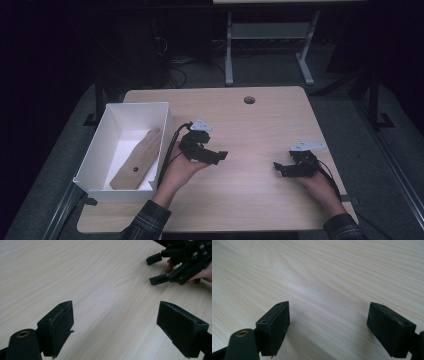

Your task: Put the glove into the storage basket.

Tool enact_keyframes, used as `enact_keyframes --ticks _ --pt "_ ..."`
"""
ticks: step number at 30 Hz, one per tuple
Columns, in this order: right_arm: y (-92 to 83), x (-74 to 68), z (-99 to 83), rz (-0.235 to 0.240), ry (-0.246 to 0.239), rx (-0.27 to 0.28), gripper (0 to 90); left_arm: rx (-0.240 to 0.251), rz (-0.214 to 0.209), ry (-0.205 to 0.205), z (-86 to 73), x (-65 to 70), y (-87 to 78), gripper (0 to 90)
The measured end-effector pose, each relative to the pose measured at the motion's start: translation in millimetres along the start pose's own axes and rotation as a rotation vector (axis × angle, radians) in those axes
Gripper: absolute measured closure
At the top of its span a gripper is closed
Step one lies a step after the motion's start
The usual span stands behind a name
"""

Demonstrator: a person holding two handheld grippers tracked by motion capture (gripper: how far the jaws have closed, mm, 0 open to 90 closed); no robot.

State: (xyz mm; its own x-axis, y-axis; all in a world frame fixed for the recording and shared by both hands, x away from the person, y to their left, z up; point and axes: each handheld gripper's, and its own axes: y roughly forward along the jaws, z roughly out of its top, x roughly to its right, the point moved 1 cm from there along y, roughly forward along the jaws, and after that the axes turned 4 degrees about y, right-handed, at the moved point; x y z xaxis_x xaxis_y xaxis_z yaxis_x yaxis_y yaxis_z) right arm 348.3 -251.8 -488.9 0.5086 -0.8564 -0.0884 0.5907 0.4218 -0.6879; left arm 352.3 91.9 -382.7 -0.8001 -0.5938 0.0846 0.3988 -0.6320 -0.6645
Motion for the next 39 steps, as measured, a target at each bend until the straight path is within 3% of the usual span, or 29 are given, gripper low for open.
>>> enact_keyframes --ticks 12,23,39 --pt "0.0 0.0 0.0 0.0 0.0 0.0 18.0 -0.035 -0.023 0.011 -22.9 4.1 24.7 13.5" --pt "0.0 -0.1 0.0 0.0 0.0 0.0 18.0 -0.054 -0.038 0.044 -37.1 8.7 43.0 13.4" --pt "0.0 -0.1 0.0 0.0 0.0 0.0 18.0 -0.074 -0.01 0.084 -58.2 9.7 63.1 13.4"
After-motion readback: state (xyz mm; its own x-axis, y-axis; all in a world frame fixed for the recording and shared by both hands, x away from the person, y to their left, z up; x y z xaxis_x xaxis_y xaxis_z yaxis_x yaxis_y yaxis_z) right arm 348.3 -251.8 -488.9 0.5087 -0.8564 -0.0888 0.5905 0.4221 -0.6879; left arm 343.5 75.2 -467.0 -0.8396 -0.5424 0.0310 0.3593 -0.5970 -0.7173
